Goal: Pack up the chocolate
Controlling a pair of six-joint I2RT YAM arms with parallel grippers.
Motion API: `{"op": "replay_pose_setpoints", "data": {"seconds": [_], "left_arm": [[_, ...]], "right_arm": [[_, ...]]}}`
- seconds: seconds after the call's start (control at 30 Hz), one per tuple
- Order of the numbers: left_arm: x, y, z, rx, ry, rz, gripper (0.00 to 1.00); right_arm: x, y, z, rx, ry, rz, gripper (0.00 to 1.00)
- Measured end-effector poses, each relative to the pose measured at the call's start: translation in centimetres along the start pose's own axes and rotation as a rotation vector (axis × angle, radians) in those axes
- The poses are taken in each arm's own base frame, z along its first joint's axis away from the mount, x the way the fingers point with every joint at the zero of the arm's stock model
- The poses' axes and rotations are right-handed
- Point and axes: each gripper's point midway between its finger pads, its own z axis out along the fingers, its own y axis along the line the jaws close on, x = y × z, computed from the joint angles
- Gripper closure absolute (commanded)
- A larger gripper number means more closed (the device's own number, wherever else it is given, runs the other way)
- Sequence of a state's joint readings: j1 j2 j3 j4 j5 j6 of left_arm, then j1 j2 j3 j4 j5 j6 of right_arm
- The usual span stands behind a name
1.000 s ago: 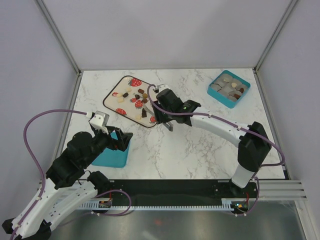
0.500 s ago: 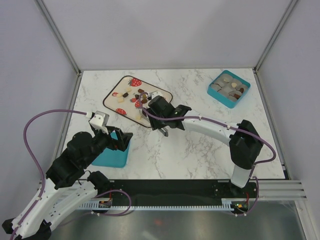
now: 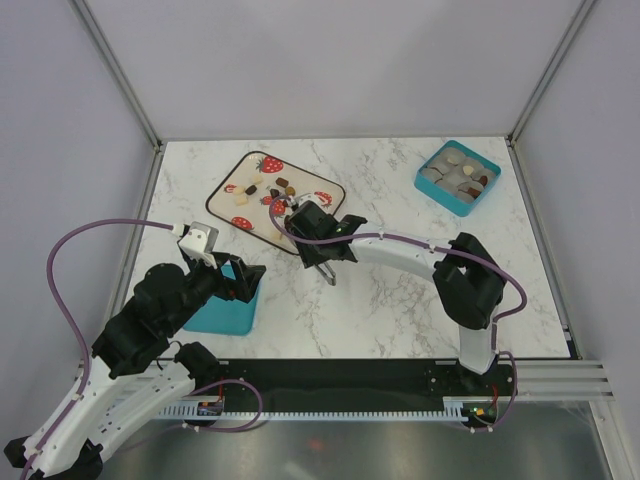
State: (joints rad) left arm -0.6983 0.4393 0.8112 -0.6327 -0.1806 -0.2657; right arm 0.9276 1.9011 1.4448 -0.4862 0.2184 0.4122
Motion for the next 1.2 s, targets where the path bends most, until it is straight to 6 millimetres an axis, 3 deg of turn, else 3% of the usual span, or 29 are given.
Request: {"op": "replay_pose_setpoints", "data": {"seconds": [0.23,0.77,1.2], "left_arm": [[0.0,0.0,0.0,0.0,0.0,0.0,0.0],[0.0,0.0,0.0,0.0,0.0,0.0,0.0],[0.0,0.0,0.0,0.0,0.0,0.0,0.0]], "right_arm": [[-0.6,0.6,1.0,-0.004,0.0,0.0,0.49],[-0.6,0.8,0.7,-0.003,0.008,-0.015,0.58],[-1.8,0.4,-1.4,-0.001,-0.011,-0.037,0.63]]}}
